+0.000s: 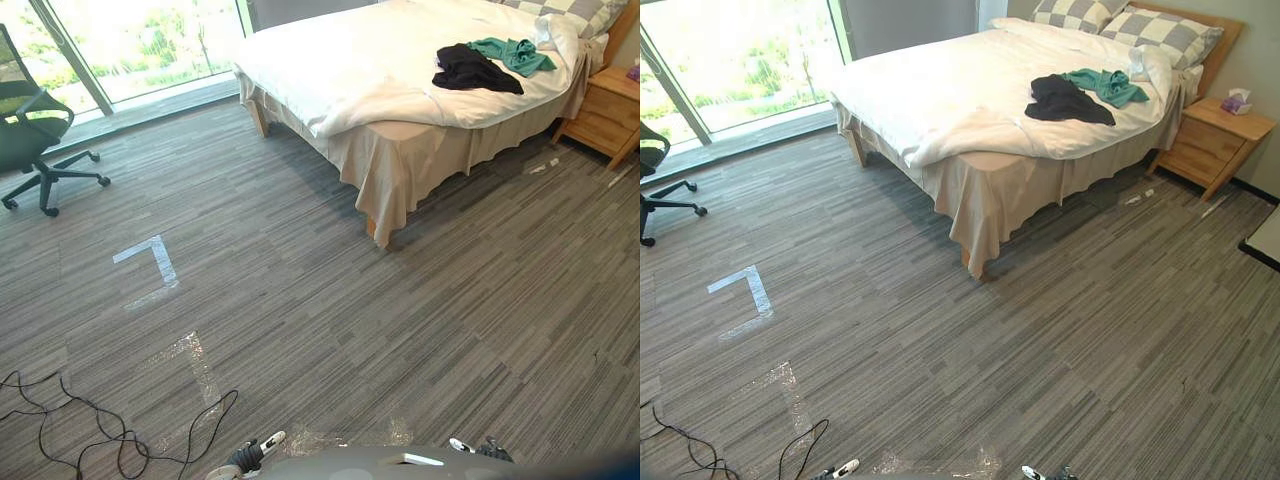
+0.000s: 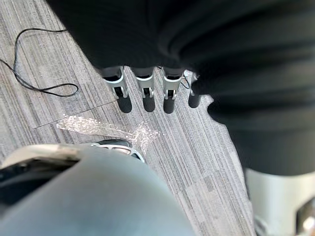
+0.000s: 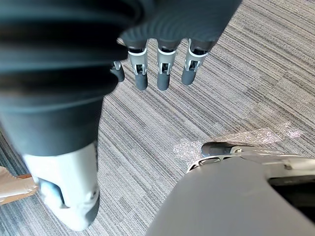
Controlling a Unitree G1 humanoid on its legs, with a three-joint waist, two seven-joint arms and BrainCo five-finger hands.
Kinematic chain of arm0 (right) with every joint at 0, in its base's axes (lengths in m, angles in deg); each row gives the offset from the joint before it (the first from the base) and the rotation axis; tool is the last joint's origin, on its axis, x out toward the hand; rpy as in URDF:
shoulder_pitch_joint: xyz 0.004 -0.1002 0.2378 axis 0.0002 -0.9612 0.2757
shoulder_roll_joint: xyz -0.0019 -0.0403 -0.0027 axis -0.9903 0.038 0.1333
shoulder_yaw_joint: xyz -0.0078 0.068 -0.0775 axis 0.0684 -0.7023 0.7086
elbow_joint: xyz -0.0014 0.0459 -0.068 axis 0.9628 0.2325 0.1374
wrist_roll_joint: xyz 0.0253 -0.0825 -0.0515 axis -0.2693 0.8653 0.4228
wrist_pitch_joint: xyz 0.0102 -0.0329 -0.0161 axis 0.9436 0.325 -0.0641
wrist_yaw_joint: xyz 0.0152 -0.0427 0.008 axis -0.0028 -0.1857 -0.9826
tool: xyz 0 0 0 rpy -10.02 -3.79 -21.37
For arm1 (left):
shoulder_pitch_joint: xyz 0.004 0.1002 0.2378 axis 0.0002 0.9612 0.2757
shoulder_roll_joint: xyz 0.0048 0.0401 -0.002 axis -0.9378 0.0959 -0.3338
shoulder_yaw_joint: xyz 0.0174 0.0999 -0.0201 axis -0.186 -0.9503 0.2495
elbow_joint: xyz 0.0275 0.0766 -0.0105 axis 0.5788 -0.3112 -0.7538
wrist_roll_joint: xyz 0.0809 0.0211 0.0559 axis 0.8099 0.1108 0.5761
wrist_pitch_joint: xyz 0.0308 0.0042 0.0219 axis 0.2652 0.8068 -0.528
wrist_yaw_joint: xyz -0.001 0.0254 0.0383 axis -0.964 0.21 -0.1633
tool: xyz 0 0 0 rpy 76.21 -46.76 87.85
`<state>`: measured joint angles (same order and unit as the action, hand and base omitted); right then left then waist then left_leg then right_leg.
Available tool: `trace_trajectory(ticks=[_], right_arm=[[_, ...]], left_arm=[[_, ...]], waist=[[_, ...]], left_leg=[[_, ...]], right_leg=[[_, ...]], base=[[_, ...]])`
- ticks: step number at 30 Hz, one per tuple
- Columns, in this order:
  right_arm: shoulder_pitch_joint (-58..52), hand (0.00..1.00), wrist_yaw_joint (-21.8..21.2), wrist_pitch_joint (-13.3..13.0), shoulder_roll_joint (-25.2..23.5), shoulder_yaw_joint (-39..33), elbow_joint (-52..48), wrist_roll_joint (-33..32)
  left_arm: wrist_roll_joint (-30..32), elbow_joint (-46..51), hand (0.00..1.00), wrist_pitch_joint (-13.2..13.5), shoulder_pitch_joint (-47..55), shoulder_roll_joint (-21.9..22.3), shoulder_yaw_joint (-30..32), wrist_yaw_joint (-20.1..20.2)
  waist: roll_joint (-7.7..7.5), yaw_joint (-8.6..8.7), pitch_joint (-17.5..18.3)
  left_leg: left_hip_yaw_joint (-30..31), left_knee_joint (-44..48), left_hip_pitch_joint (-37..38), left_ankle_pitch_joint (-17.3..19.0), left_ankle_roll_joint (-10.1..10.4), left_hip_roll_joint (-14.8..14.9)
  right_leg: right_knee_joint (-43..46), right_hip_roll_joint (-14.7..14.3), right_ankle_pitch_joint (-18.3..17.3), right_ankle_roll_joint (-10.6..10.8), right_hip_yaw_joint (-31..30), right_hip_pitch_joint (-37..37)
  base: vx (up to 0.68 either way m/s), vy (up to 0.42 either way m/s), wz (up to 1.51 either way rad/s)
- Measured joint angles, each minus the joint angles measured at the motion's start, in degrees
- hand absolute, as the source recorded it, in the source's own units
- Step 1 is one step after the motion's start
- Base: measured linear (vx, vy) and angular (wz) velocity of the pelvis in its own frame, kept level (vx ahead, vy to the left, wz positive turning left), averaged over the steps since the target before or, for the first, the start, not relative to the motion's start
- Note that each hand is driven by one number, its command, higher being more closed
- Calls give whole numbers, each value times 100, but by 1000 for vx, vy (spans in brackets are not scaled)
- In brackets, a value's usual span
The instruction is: Tidy the bed and pick cloth on bed and put in laundry
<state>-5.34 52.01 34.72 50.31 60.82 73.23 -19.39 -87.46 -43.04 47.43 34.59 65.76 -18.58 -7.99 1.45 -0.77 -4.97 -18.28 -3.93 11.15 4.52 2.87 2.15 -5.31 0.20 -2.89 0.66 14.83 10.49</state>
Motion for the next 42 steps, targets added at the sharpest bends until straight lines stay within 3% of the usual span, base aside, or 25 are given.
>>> trace_trajectory(ticks=[14, 16, 18, 20, 21, 22, 23, 24, 25, 27, 29, 30, 31, 32, 33, 35, 37, 40, 41, 42], right_arm=[[-47, 0, 38, 70, 22, 0, -114, -309], [-59, 0, 71, 69, 22, -2, -189, -486], [-19, 0, 154, 65, 10, -13, -240, -694], [7, 0, 227, 33, -31, -60, -257, -882], [2, 0, 251, 17, -56, -82, -253, -968], [6, 0, 283, -5, -81, -101, -252, -1030], [-5, 0, 291, -3, -121, -132, -247, -1086], [-2, 0, 296, 0, -145, -220, -231, -1126], [0, 0, 296, 1, -280, -485, -214, -1198], [-10, 0, 279, 26, -317, -590, -213, -1217], [-109, 0, 245, 163, -378, -685, -207, -1092], [-150, 0, 231, 203, -438, -744, -206, -1063], [-234, 0, 219, 219, -444, -845, -182, -971], [-222, 0, 211, 211, -442, -864, -189, -808], [-214, 0, 212, 202, -448, -865, -222, -699], [-225, 0, 221, 211, -419, -930, -274, -538], [-212, 0, 236, 221, -408, -999, -247, -409], [-13, 0, 229, 247, -246, -1012, 101, -206], [110, 0, 207, 241, -156, -974, 218, -138], [245, 0, 143, 209, -91, -906, 348, 29]], left_arm=[[346, 199, 0, -71, 22, -24, -204, 12], [507, 272, 0, -146, 19, -46, -275, 61], [503, 321, 0, -182, -1, -159, -481, 146], [492, 355, 0, -205, -54, -253, -633, 216], [484, 356, 0, -214, -56, -281, -651, 253], [482, 360, 0, -218, -57, -309, -661, 260], [482, 361, 0, -237, -47, -340, -666, 261], [484, 346, 0, -249, -40, -378, -676, 257], [494, 213, 0, -263, -34, -392, -669, 240], [538, 57, 0, -219, -136, -383, -667, 234], [730, -310, 0, -96, -308, -339, -540, 225], [778, -391, 0, -55, -332, -288, -423, 222], [818, -492, 0, 31, -345, -204, -251, 203], [939, -538, 0, 126, -319, -166, -66, 200], [956, -529, 0, 199, -318, -79, 58, 201], [979, -520, 0, 254, -356, 46, 251, 156], [968, -499, 0, 278, -359, 75, 304, 153], [903, -293, 0, 450, -389, 180, 518, -15], [751, -240, 0, 560, -412, 202, 559, -47], [635, -230, 0, 672, -474, 236, 559, -64]], waist=[[57, 26, -39], [37, 63, -89], [3, 148, -225], [-10, 167, -309], [-70, 183, -352], [2, 209, -430], [-96, 233, -470], [-89, 246, -482], [-109, 321, -515], [-98, 349, -522], [-124, 369, -535], [-118, 373, -536], [-80, 378, -552], [-76, 396, -573], [-83, 444, -619], [-27, 466, -606], [5, 459, -583], [84, 459, -535], [168, 449, -532], [195, 465, -545]], left_leg=[[-143, 6, 62, 34, 36, 5], [-186, 38, 54, 61, -1, 27], [-258, 187, 12, 154, -80, 20], [-368, 293, 34, 213, -110, 1], [-416, 315, 60, 231, -114, -5], [-525, 304, 192, 242, -110, 18], [-604, 309, 219, 269, -101, 34], [-666, 363, 290, 307, -47, 53], [-794, 494, 331, 433, 115, 294], [-868, 595, 367, 504, 261, 544], [-997, 629, 540, 647, 540, 948], [-1064, 628, 659, 680, 600, 1087], [-1165, 621, 760, 660, 588, 1233], [-1359, 607, 910, 492, 478, 1315], [-1553, 599, 993, 203, 580, 1353], [-1603, 711, 1058, -237, 550, 1449], [-1418, 1376, 934, -432, 429, 1676], [-550, 3733, -58, -748, 22, 2319], [-174, 4806, -513, -606, 95, 2428], [208, 5746, -963, -263, 168, 2341]], right_leg=[[126, 7, -75, -11, -107, -56], [915, 90, -460, 2, -139, -435], [2475, 337, -900, 244, -119, -1108], [3455, 561, -934, 298, 8, -1577], [3681, 636, -934, 298, 95, -1668], [3886, 702, -962, 299, 224, -1738], [3991, 831, -1118, 238, 423, -1768], [3974, 982, -1214, 175, 582, -1759], [3590, 1091, -1226, 165, 759, -1766], [3090, 1029, -1107, 206, 799, -1766], [2410, 1003, -425, 221, 836, -1813], [2474, 996, -260, 187, 950, -1825], [2664, 854, -436, -51, 1009, -1819], [2972, 772, -766, -148, 1014, -1842], [3185, 762, -963, -277, 992, -1876], [3142, 642, -1039, -354, 994, -1753], [2809, 456, -1135, -415, 967, -1456], [2251, 78, -1255, -427, 743, -1032], [2044, -57, -1241, -484, 620, -818], [1803, -154, -1220, -650, 526, -554]], base=[[-25, -20, -4], [-21, -1, -10], [-46, 15, -14], [-64, 23, -24], [-40, 13, -34], [-6, -21, -38], [20, -35, -52], [34, -94, -66], [61, -166, -61], [107, -243, -45], [185, -287, -34], [267, -300, -29], [283, -282, -28], [339, -317, -30], [273, -259, -23], [302, -301, -31], [273, -274, -31], [194, -222, -35], [266, -132, -54], [337, -119, -52]])
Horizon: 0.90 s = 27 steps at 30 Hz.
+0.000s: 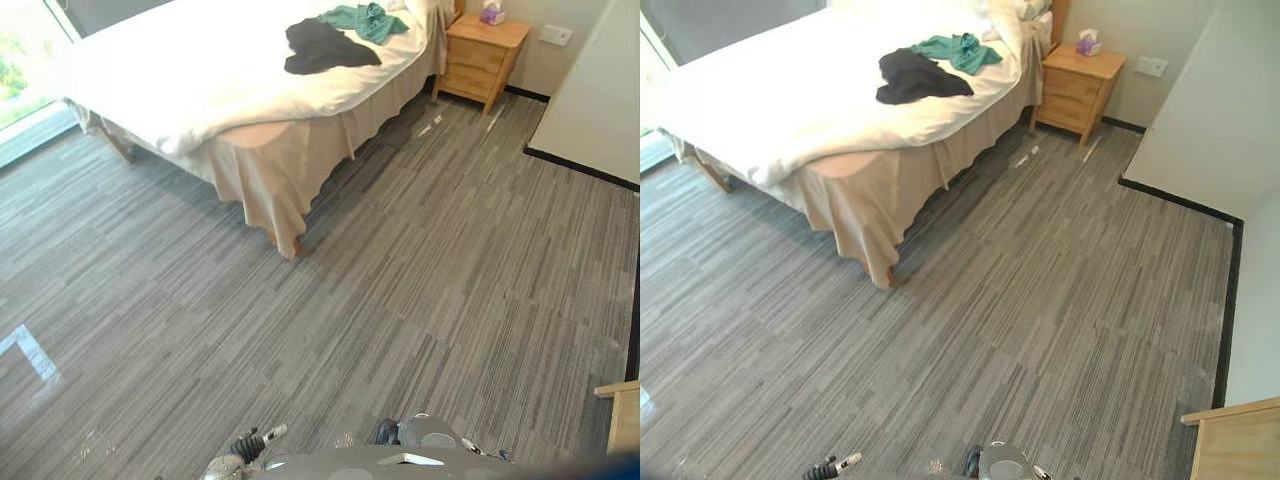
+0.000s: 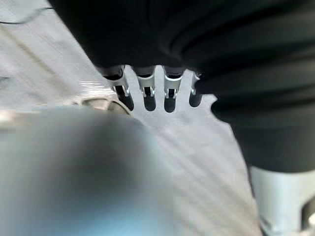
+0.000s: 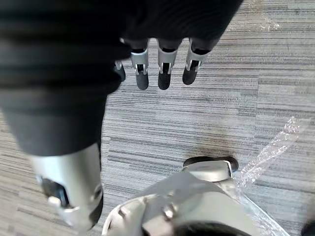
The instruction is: Tidy the bed and pick cloth on bed and put in laundry
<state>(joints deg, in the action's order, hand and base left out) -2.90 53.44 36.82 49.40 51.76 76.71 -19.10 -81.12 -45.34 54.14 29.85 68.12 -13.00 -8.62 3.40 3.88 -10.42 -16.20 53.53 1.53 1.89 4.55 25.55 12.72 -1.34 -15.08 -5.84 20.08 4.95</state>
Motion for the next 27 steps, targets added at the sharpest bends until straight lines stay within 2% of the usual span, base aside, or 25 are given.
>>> trace_trajectory(ticks=[2, 4, 6, 7, 8, 9, 10, 11, 12, 14, 16, 17, 18, 19, 20, 21, 22, 23, 24, 25, 27], right_arm=[[179, 0, -88, -22, 67, 113, 237, 225], [396, 0, -178, -59, 95, 115, 438, 382], [546, 0, -222, -128, 87, 114, 469, 449], [677, 0, -250, -174, 48, 120, 466, 508], [696, 0, -278, -218, 37, 137, 456, 560], [705, 0, -299, -244, 47, 209, 393, 580], [646, 0, -321, -288, 184, 228, 256, 668], [637, 0, -309, -280, 107, 233, 288, 687], [604, 0, -314, -298, 21, 246, 282, 747], [595, 0, -278, -348, -1, 202, 278, 782], [535, 0, -186, -433, -27, 129, 281, 885], [446, 0, -124, -527, -43, 35, 280, 958], [361, 0, -80, -606, -97, -98, 293, 1047], [328, 0, -39, -650, -153, -231, 312, 1082], [230, 0, 22, -751, -226, -395, 393, 1108], [90, 0, 57, -872, -251, -453, 330, 1133], [-13, 0, 61, -923, -252, -455, 292, 1162], [-157, 0, 72, -1041, -269, -465, 282, 1166], [-236, 0, 73, -1129, -312, -537, 287, 1168], [-296, 0, 70, -1176, -354, -598, 291, 1178], [-450, 0, 40, -1306, -497, -732, 304, 1214]], left_arm=[[-170, 113, 0, 139, -91, 61, -8, -2], [-207, 268, 0, 273, -172, 119, -11, 25], [-231, 359, 0, 367, -226, 172, -5, 125], [-369, 387, 0, 404, -288, 186, -11, 144], [-419, 385, 0, 402, -332, 189, -19, 191], [-440, 361, 0, 391, -355, 205, -57, 243], [-440, 278, 0, 369, -354, 285, -149, 264], [-432, 215, 0, 355, -413, 241, -127, 279], [-433, 144, 0, 333, -496, 212, -125, 272], [-443, 69, 0, 331, -563, 214, -123, 225], [-565, -56, 0, 339, -557, 187, -130, 162], [-643, -179, 0, 337, -537, 161, -138, 74], [-652, -282, 0, 340, -498, 92, -229, 54], [-660, -309, 0, 349, -487, 42, -263, 53], [-653, -431, 0, 354, -480, -17, -317, 49], [-655, -493, 0, 365, -414, -26, -364, 52], [-659, -550, 0, 377, -377, -24, -397, 57], [-683, -608, 0, 374, -333, -20, -408, 61], [-826, -645, 0, 381, -374, -20, -408, 64], [-882, -641, 0, 392, -385, -17, -408, 64], [-1047, -627, 0, 377, -495, 32, -402, 61]], waist=[[-40, -53, -31], [-68, -135, -130], [-106, -192, -184], [-198, -210, -272], [-222, -215, -306], [-158, -214, -312], [37, -207, -250], [-96, -159, -220], [-217, -149, -169], [-253, -246, -144], [-266, -286, -123], [-279, -301, -77], [-333, -263, -68], [-376, -273, -78], [-398, -236, -69], [-383, -129, -32], [-337, -63, 2], [-316, -10, 58], [-298, -5, 59], [-324, 0, 61], [-349, 5, 33]], left_leg=[[318, 731, -539, 495, 36, -381], [257, 731, -999, 934, -40, -797], [118, 129, -1435, 1269, -134, -1247], [-129, -872, -1576, 1304, -147, -1623], [-319, -1591, -1597, 1205, -152, -1791], [-536, -2555, -1615, 759, -194, -1907], [-705, -3559, -1604, -222, -1017, -1962], [-779, -3617, -1512, -161, -1083, -2159], [-800, -3820, -1470, -114, -1059, -2375], [-842, -3913, -1407, 112, -1089, -2531], [-870, -4042, -1139, 297, -1155, -2664], [-864, -4167, -892, 413, -1185, -2754], [-806, -4315, -551, 532, -1147, -2864], [-783, -4408, -345, 595, -1115, -2936], [-675, -4550, 25, 701, -1063, -3021], [-592, -4720, 360, 748, -1023, -3060], [-509, -4843, 563, 786, -1006, -3070], [-395, -5014, 819, 822, -958, -3069], [-297, -5102, 1067, 825, -946, -3060], [-183, -5164, 1189, 833, -934, -3038], [208, -5174, 1379, 958, -747, -2864]], right_leg=[[-372, -65, 33, -56, -192, 441], [-605, -59, 96, -29, -385, 820], [-784, 27, 98, -22, -569, 1103], [-814, 237, 45, 72, -618, 1295], [-835, 347, -4, 159, -641, 1394], [-884, 377, -52, 281, -643, 1483], [-998, 289, -195, 593, -668, 1687], [-1045, 449, -207, 643, -634, 1785], [-997, 621, -99, 807, -487, 1761], [-816, 781, 174, 767, -519, 1637], [-159, 966, 331, 826, -610, 1459], [745, 1120, 448, 903, -771, 1160], [1998, 1330, 766, 1107, -886, 701], [2904, 1433, 1049, 1208, -1012, 373], [4276, 1568, 1098, 1231, -1075, -169], [4969, 1701, 1006, 1109, -873, -538], [5190, 1778, 905, 1003, -705, -768], [5222, 1786, 705, 998, -574, -1155], [5031, 1777, 485, 1122, -460, -1394], [4753, 1747, 375, 1145, -359, -1532], [3494, 1637, 291, 1069, -60, -1808]], base=[[306, -51, -50], [287, 16, -65], [350, 103, -69], [533, 171, -70], [464, 154, -68], [573, 206, -46], [486, 186, -12], [563, 238, 23], [350, 163, 31], [361, 192, 2], [416, 217, -8], [508, 244, -2], [418, 187, 1], [408, 150, 14], [395, 112, 22], [392, 99, 34], [388, 84, 40], [497, 40, 45], [501, 5, 53], [506, -72, 75], [360, -128, 96]])
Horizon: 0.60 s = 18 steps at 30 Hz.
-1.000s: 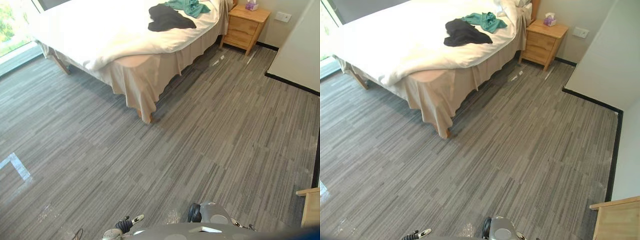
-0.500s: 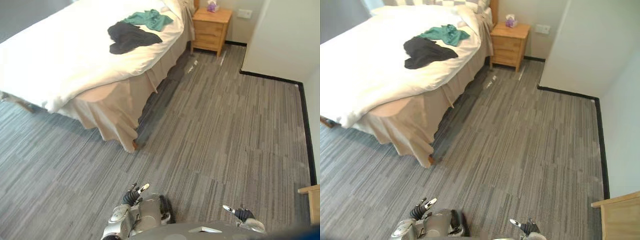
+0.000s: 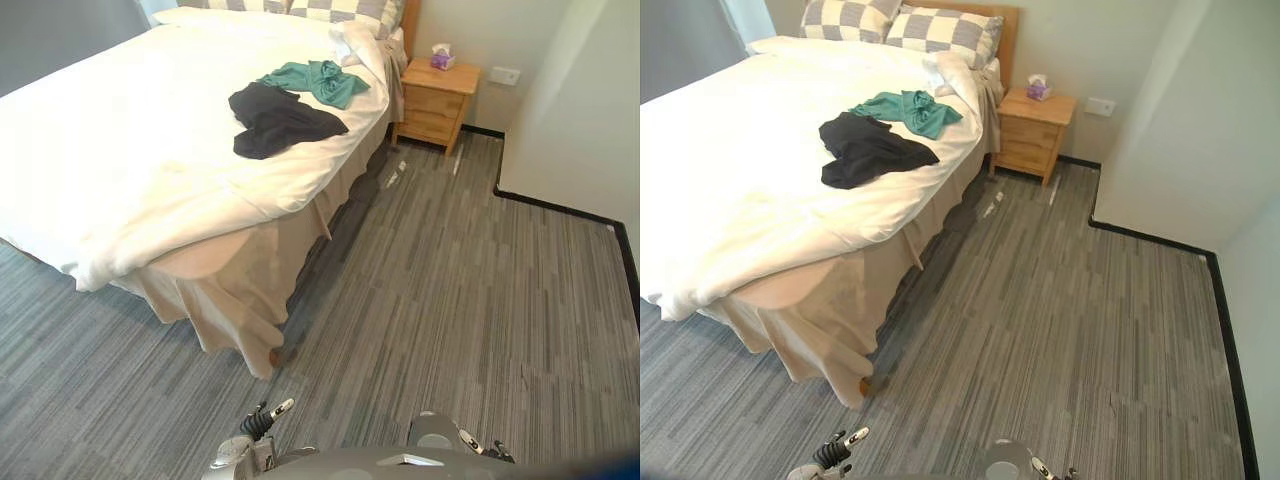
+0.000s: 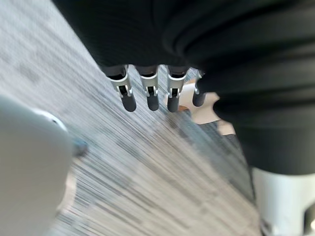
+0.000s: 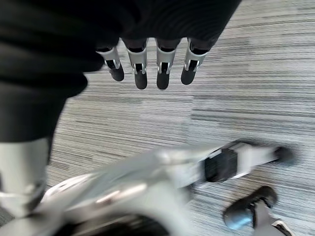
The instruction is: Tidy the bed and pick cloth on bed and put in laundry
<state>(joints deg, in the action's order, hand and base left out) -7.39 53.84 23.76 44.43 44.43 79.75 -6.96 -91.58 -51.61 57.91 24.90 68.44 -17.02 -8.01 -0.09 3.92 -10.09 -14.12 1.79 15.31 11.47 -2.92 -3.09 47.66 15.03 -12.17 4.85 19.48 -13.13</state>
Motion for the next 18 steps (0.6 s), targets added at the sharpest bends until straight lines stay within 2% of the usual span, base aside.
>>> trace_trajectory(ticks=[3, 4, 5, 6, 7, 9, 11, 13, 14, 16, 17, 18], right_arm=[[-84, 0, -25, -91, -124, -27, -140, -2], [-116, 0, -26, -99, -145, 68, -232, -3], [-138, 0, -19, -113, -157, 217, -313, -8], [-133, 0, -6, -109, -186, 247, -325, -15], [-98, 0, 0, -83, -38, 228, -334, -99], [-130, 0, -11, -86, 126, 462, -475, -105], [-144, 0, -3, -84, 195, 593, -501, -117], [-57, 0, -10, -16, 321, 888, -496, -98], [-8, 0, -12, 63, 322, 1028, -496, -76], [-39, 0, -11, 191, 336, 1031, -495, -19], [-54, 0, -11, 275, 351, 1028, -497, 1], [-59, 0, -13, 409, 397, 1031, -502, 1]], left_arm=[[-3, 103, 0, -42, -11, 67, 89, -7], [9, 148, 0, -42, -24, 95, 178, -10], [19, 210, 0, -41, -20, 132, 341, -17], [37, 234, 0, -36, -26, 161, 454, -25], [57, 242, 0, -53, -50, 313, 611, -64], [68, 372, 0, -34, -44, 517, 655, -66], [168, 400, 0, -37, -36, 624, 805, -71], [186, 512, 0, -18, 32, 691, 1062, -119], [182, 572, 0, 56, 89, 677, 1225, -108], [183, 666, 0, 206, 114, 685, 1431, -40], [210, 752, 0, 292, 138, 705, 1530, 26], [278, 813, 0, 329, 172, 708, 1579, 51]], waist=[[17, -10, 3], [-5, -35, -5], [-70, -51, 5], [-150, -54, 3], [38, -56, -79], [116, -46, -89], [126, -50, -54], [-15, -160, 31], [-108, -173, 88], [-62, -164, 79], [-28, -173, 67], [-24, -191, 41]], left_leg=[[547, 17, 61, 152, 190, 307], [750, 62, 66, 246, 321, 431], [920, 126, 70, 367, 444, 497], [1034, 205, 94, 480, 506, 541], [982, 316, 157, 559, 598, 824], [830, 427, 201, 390, 676, 988], [911, 411, 309, 255, 805, 1143], [902, 515, 277, -149, 794, 1240], [947, 898, 76, -293, 784, 1296], [1001, 2210, -611, -395, 827, 1556], [935, 3274, -1182, -624, 894, 1805], [712, 4071, -1589, -630, 906, 2077]], right_leg=[[-1764, -234, 221, -95, -5, -149], [-2616, -331, 581, -136, -237, -142], [-3365, -399, 986, -68, -660, -21], [-3642, -390, 1479, 91, -846, 75], [-3437, -522, 1366, 68, -660, 253], [-2610, -460, 778, -116, -527, 215], [-2105, -446, 380, -164, -412, 251], [-1882, -464, 112, -223, -316, 308], [-2220, -490, -106, -315, -188, 587], [-2675, -594, -203, -309, 238, 1076], [-2911, -653, -211, -358, 543, 1420], [-3060, -702, -221, -405, 812, 1708]], base=[[413, -232, 101], [446, -330, 105], [442, -355, 107], [416, -399, 104], [372, -387, 99], [344, -361, 97], [377, -338, 81], [298, -336, 44], [234, -307, 62], [200, -303, 100], [149, -251, 109], [170, -223, 106]])
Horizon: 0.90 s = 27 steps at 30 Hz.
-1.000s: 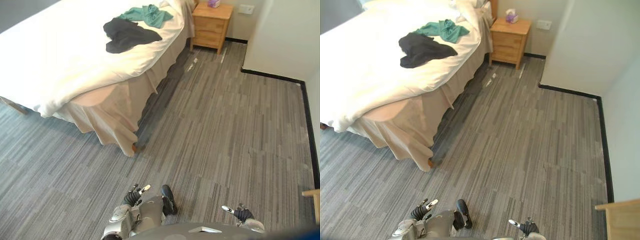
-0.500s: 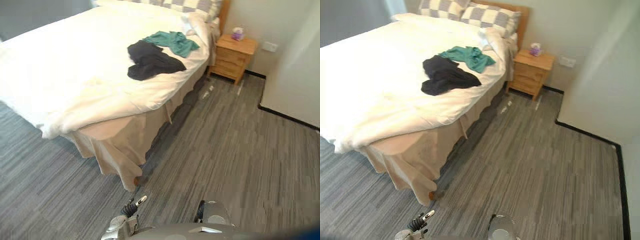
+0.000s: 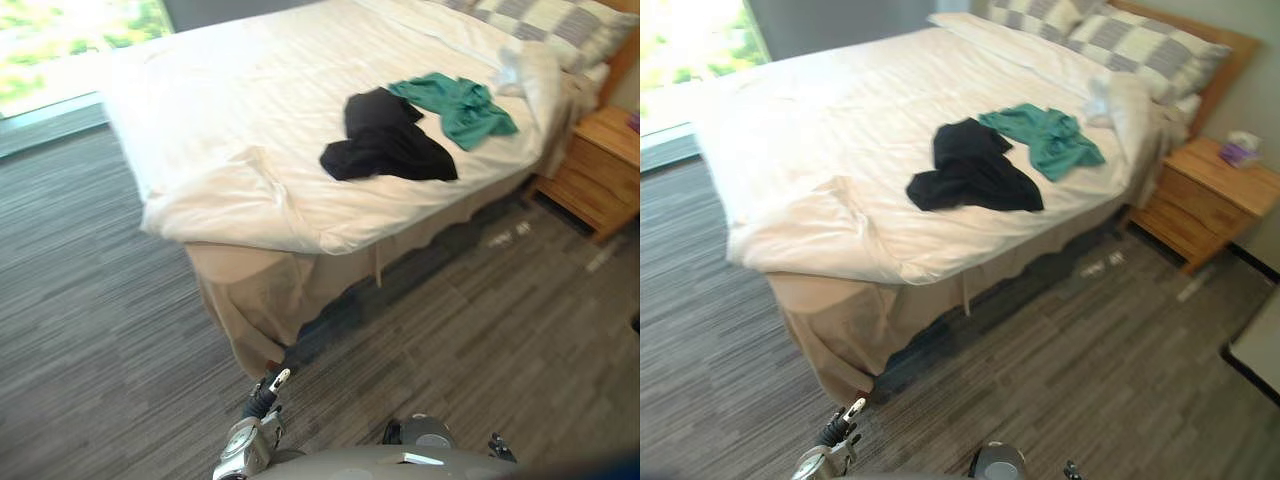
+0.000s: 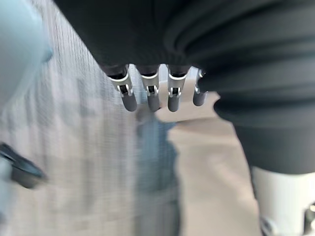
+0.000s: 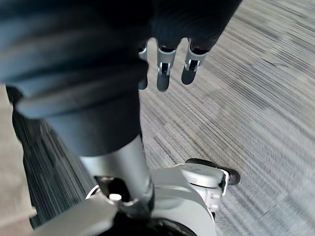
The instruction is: Tidy the bed and pick cloth on bed and put in laundry
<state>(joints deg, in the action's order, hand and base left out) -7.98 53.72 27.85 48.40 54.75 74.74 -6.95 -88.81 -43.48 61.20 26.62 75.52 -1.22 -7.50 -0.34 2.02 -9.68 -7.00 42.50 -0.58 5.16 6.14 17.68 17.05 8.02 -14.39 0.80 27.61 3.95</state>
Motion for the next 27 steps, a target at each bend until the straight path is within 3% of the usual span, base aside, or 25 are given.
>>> trace_trajectory(ticks=[3, 5, 7, 8, 11, 14, 17, 18, 19, 20, 21, 23, 25, 27], right_arm=[[7, 0, -45, 287, 133, 26, 5, 7], [6, 0, -113, 416, 211, -11, 44, 16], [27, 0, -188, 472, 174, -124, 108, 31], [94, 0, -206, 470, 146, -230, 201, 39], [210, 0, -180, 509, 63, -223, 459, 66], [202, 0, -130, 518, 56, -216, 641, 60], [225, 0, -101, 487, 87, -256, 626, -63], [245, 0, -98, 447, 124, -344, 575, -116], [267, 0, -106, 445, 145, -329, 578, -115], [263, 0, -118, 442, 77, -312, 585, -110], [284, 0, -118, 423, -22, -339, 613, -121], [325, 0, -76, 419, 30, -308, 660, -125], [498, 0, -151, 421, 214, -182, 631, -246], [654, 0, -273, 445, 275, 66, 531, -348]], left_arm=[[-18, 84, 0, -14, 19, 17, 47, 0], [-60, 80, 0, -30, 5, 50, 42, 5], [-57, -20, 0, -95, 24, 32, 42, 49], [-49, -108, 0, -136, -2, -35, -18, 140], [-5, -124, 0, -229, 35, -210, -177, 271], [-9, -244, 0, -300, 193, -382, -324, 375], [1, -369, 0, -595, 192, -538, -731, 350], [2, -399, 0, -685, 100, -509, -814, 326], [-1, -480, 0, -723, 59, -508, -822, 319], [-7, -575, 0, -767, 44, -593, -832, 318], [-9, -626, 0, -765, -11, -737, -842, 330], [-35, -784, 0, -760, -29, -688, -834, 284], [-1, -763, 0, -714, -38, -551, -848, 160], [-6, -772, 0, -695, -38, -463, -924, -40]], waist=[[55, -44, -13], [114, -177, 4], [150, -173, 117], [57, -145, 157], [-134, -249, 215], [-240, -290, 324], [-178, -179, 345], [32, -106, 313], [60, -103, 294], [-48, -163, 300], [-252, -160, 280], [-188, -150, 317], [32, -163, 226], [142, -141, 223]], left_leg=[[-1060, 662, -520, 253, -64, 202], [-1841, -67, -559, 330, -119, 75], [-2285, -1134, -353, 359, -468, -247], [-2320, -1948, -59, 324, -572, -573], [-2243, -3408, 412, -29, -526, -1058], [-2148, -4050, 805, -388, -520, -1278], [-1751, -4138, 894, -449, -533, -1205], [-1603, -4143, 898, -455, -535, -969], [-1566, -4142, 916, -489, -482, -867], [-1537, -4225, 966, -573, -380, -887], [-1442, -4390, 1057, -497, -252, -1041], [-1426, -4780, 1275, -676, -121, -1021], [-1442, -4838, 1281, -739, -82, -977], [-1452, -4843, 1272, -772, -65, -932]], right_leg=[[-511, -4, 50, 88, 497, 756], [-710, 11, 118, 170, 636, 956], [-714, 14, 190, 277, 710, 1036], [-718, 59, 316, 324, 691, 997], [-611, 157, 450, 339, 652, 959], [-516, 221, 577, 362, 613, 1102], [522, 310, 623, 288, 464, 908], [965, 235, 240, 188, 152, 549], [493, 76, -65, 259, 16, 558], [-753, -42, 355, 191, -54, 668], [-973, 146, 984, 286, -150, 503], [-1033, 79, 848, 307, -182, 566], [-1142, 3, 832, 325, -183, 575], [-1219, -60, 839, 335, -205, 572]], base=[[161, -132, 72], [169, 10, 32], [223, 64, 58], [189, 67, 74], [180, 95, 73], [153, -63, 41], [129, -165, 59], [91, -198, 61], [76, -242, 47], [33, -193, 32], [29, -238, 32], [40, -210, 9], [-75, -101, -15], [-127, -73, -11]])
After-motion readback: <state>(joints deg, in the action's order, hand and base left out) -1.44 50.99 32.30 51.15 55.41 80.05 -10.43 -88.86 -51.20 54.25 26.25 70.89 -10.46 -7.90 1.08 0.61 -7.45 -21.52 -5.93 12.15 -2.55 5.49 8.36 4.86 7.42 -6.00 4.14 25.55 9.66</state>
